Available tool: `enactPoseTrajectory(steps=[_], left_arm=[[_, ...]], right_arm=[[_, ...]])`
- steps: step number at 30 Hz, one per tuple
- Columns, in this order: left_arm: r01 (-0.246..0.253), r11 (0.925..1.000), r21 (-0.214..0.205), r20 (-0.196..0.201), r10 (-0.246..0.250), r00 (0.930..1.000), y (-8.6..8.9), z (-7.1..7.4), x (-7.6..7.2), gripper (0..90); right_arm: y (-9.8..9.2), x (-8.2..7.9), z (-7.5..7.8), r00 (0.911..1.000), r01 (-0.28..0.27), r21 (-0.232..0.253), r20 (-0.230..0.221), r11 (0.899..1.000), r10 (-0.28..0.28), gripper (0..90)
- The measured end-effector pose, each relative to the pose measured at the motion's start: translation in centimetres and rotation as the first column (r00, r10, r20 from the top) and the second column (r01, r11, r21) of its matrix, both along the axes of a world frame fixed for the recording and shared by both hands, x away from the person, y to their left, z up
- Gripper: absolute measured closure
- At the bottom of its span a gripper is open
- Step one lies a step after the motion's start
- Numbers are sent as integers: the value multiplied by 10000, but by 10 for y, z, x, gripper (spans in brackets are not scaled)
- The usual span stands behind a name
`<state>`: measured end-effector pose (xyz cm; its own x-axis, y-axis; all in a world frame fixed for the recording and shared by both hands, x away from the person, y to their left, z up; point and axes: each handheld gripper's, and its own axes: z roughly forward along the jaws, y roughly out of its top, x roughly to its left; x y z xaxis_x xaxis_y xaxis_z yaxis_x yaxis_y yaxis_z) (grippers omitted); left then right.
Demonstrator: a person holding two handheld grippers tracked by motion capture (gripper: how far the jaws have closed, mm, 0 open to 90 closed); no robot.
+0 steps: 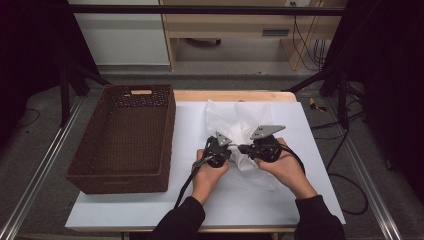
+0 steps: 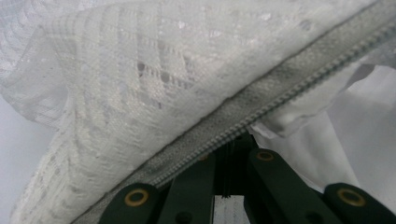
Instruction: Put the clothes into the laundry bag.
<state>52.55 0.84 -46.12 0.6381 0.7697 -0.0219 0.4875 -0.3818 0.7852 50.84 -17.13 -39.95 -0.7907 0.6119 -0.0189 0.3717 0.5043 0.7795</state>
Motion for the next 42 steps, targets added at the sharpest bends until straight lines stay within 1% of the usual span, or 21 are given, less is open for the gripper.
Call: enactPoseTrajectory(steps=[4,6,10,12,13,17,19,21,28,32,34,35,38,40,42], left_arm=[[-76,10000,-36,50,76,10000,-1,-1,2,900],[-166,9998,-53,170,167,9997,-2,-2,3,900],[-102,9999,31,86,102,9999,-3,-2,5,900],[-23,10000,93,67,23,10000,-2,-2,2,900],[52,9998,171,27,-52,10000,0,-1,1,900],[222,9994,252,-150,-218,9997,6,1,-6,900],[326,9992,237,-230,-320,9992,7,1,-11,900],[502,9982,337,-251,-493,9985,8,3,-17,900],[959,9952,170,-315,-954,9949,5,6,-41,900],[1356,9907,125,-414,-1350,9900,0,4,-59,900],[1542,9880,-97,-506,-1545,9867,-3,3,-66,900],[1665,9859,-142,-538,-1671,9845,-5,3,-70,900],[1900,9816,-167,-512,-1906,9803,-12,4,-77,900],[2002,9796,-162,-550,-2008,9781,-17,4,-78,900],[2025,9791,-203,-570,-2033,9775,-21,4,-77,900]], right_arm=[[0,0,0,10000,8,0,-4,10000,-8,888],[0,0,0,10000,53,39,-9,10000,-53,888],[-2,1,-1,10000,68,-12,-14,10000,-68,888],[-2,2,-2,9999,89,11,-52,10000,-89,888],[-2,2,-3,9999,119,23,-78,9999,-119,889],[-3,3,-5,9999,137,-9,-90,9999,-137,889],[-4,3,-5,9997,207,26,-99,9998,-206,889],[-6,4,-4,9997,227,52,-75,9997,-227,889],[-6,4,-4,9997,242,63,-48,9997,-241,889],[-6,4,-4,9997,246,69,-36,9997,-246,889],[-7,4,-3,9997,253,63,-45,9997,-252,889],[-7,4,-3,9996,267,69,-35,9996,-266,889],[-6,4,-3,9996,275,73,-29,9996,-275,889],[-6,3,-3,9995,296,78,-64,9995,-296,889],[-7,3,-2,9997,262,79,-25,9996,-262,889]])
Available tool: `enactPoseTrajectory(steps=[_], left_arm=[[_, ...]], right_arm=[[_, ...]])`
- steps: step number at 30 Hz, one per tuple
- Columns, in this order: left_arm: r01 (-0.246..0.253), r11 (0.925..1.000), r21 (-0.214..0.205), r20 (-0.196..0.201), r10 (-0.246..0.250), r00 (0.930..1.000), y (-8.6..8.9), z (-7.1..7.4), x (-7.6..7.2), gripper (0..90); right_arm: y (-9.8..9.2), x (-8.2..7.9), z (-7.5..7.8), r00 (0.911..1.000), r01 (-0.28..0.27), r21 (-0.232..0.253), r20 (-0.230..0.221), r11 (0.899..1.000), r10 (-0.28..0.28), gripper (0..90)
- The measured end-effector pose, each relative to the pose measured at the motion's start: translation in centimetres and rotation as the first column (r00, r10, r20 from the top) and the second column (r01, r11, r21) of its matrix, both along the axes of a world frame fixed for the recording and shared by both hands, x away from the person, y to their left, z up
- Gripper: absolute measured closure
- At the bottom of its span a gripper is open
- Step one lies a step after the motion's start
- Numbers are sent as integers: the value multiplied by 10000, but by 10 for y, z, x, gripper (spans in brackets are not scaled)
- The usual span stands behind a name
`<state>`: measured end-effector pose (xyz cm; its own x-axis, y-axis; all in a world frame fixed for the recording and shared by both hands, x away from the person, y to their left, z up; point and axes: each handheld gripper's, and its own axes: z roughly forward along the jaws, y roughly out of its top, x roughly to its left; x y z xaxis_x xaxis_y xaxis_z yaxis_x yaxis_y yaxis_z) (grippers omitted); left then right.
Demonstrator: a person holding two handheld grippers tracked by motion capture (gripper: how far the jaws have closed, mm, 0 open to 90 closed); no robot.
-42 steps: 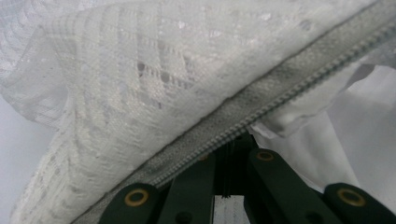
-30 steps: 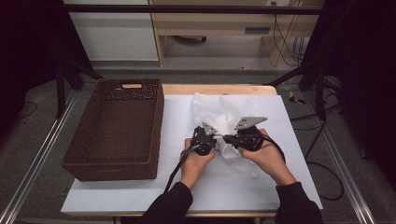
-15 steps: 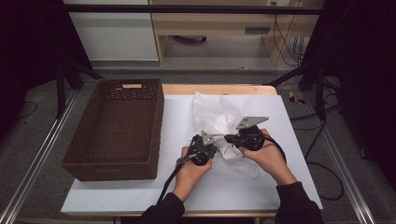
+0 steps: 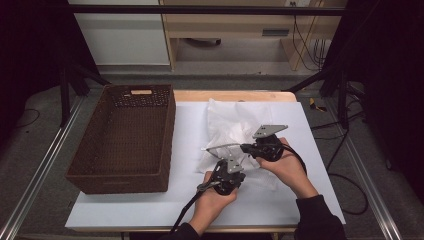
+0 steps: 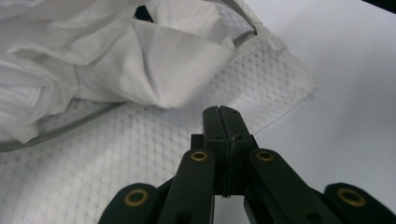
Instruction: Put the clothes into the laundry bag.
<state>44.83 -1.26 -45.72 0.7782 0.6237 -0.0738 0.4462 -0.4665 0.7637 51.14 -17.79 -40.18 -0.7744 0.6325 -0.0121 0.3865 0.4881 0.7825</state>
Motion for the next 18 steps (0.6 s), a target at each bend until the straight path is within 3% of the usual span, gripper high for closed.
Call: enactPoseTrajectory(steps=[7,18], left_arm=[[-131,9999,-92,-200,130,9997,-9,-6,6,900],[-377,9993,25,-160,377,9992,-15,-11,21,900]], right_arm=[[-3,0,2,10000,8,42,19,10000,-8,889],[-2,0,3,10000,-24,39,9,10000,24,889]])
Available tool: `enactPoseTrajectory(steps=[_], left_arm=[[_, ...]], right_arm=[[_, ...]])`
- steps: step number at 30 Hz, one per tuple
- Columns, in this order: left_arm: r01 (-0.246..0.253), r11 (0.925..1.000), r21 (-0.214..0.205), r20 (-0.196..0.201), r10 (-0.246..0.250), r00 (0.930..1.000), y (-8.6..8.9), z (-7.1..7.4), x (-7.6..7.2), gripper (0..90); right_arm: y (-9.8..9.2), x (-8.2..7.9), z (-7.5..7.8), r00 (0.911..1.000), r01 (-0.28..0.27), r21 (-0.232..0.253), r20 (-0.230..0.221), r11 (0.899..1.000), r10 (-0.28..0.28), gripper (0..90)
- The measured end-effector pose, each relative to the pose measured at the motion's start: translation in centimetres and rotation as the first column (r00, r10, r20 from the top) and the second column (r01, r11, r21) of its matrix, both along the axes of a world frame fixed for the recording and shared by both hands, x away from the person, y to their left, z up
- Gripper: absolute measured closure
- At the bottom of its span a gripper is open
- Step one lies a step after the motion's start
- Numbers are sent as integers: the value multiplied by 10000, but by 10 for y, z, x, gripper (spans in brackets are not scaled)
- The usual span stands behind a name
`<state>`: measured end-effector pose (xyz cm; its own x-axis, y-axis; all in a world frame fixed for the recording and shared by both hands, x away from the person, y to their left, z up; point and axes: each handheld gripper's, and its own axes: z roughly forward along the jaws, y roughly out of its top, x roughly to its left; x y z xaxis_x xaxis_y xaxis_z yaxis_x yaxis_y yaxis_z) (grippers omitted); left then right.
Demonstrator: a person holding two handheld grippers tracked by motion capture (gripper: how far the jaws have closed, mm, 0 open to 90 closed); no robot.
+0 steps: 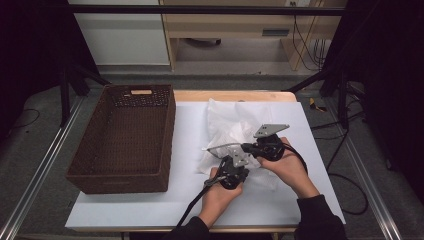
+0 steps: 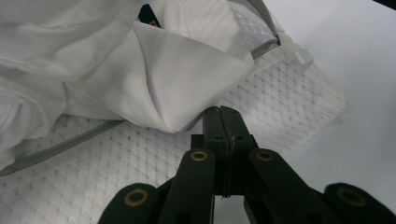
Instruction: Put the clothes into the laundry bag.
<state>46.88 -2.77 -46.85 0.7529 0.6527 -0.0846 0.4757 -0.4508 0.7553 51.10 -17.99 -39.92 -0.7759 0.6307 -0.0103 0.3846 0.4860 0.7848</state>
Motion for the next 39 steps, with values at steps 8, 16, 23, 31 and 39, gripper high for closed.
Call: enactPoseTrajectory(steps=[8,16,23,31,39], left_arm=[[-374,9990,-250,47,375,9993,-1,-1,11,900],[-736,9964,-428,3,737,9973,6,-2,25,900],[-950,9940,-542,-36,949,9955,9,-3,34,900],[-1286,9884,-813,-138,1279,9917,14,-3,43,900],[-1723,9799,-1001,-439,1686,9847,21,-7,54,900]], right_arm=[[-1,0,0,10000,40,3,-22,10000,-40,889],[-1,0,0,10000,0,-53,-13,10000,0,889],[0,0,-1,10000,-23,-61,-50,10000,23,889],[1,0,-3,10000,-64,-121,-76,9999,63,889],[3,-1,-5,9998,-146,-213,-156,9997,143,889]])
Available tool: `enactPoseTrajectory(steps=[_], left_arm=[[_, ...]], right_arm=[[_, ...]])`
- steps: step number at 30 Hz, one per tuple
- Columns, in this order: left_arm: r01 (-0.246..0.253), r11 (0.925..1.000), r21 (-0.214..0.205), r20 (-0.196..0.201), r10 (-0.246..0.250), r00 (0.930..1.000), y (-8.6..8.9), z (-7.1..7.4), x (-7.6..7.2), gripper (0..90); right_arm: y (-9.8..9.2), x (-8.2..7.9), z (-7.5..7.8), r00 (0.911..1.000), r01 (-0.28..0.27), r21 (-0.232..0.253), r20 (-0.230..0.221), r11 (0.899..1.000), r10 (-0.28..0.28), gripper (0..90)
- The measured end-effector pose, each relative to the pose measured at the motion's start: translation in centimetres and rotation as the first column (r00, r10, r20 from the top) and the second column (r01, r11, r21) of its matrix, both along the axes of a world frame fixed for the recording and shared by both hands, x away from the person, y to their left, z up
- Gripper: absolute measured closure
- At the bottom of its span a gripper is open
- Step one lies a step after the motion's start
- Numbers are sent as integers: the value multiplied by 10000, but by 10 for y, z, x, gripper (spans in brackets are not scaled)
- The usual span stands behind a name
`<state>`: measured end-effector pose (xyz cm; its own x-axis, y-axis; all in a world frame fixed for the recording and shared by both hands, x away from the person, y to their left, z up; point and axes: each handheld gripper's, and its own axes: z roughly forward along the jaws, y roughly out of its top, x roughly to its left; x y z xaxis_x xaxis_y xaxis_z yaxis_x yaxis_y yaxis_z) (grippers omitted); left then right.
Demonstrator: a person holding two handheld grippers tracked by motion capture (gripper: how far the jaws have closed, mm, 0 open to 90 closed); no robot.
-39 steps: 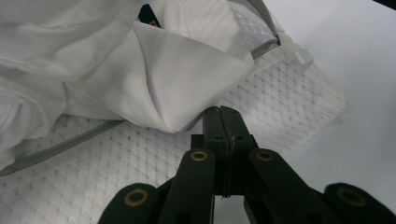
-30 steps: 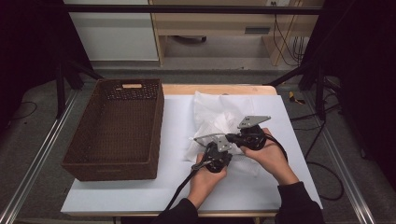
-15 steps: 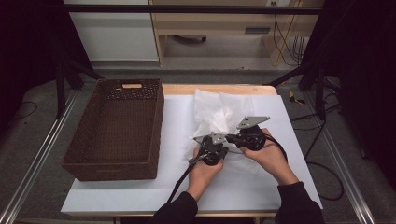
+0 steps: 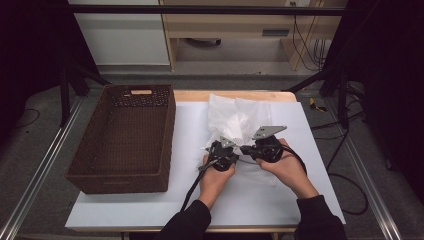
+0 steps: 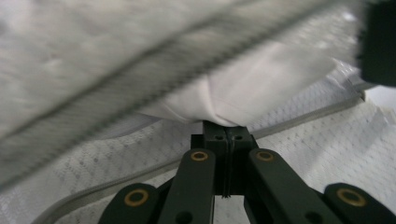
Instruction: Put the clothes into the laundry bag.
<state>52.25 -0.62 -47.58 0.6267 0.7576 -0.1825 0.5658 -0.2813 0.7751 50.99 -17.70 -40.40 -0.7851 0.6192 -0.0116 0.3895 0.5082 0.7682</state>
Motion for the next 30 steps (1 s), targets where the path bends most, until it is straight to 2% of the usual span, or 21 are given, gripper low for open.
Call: enactPoseTrajectory(steps=[1,6,11,19,22,26,30], left_arm=[[-16,10000,-62,-70,16,10000,0,0,0,900],[206,9997,95,137,-207,9997,-3,2,-5,900],[201,9997,-134,100,-200,9998,-2,5,-7,900],[489,9987,-141,237,-486,9985,-2,12,-19,900],[450,9989,-148,271,-446,9986,-2,14,-17,900],[345,9984,-452,39,-344,9994,-1,14,-11,900],[417,9983,-401,39,-416,9991,-2,13,-13,900]], right_arm=[[0,0,0,10000,-9,13,2,10000,9,889],[-1,0,0,10000,15,37,-32,10000,-14,889],[-1,0,0,10000,43,47,-17,10000,-43,889],[-2,1,-1,9999,99,64,-39,9999,-98,890],[-1,1,-1,9999,128,99,-55,9999,-127,889],[-1,1,-1,10000,81,36,-31,10000,-80,889],[-3,2,-1,10000,86,82,-25,9999,-85,889]])
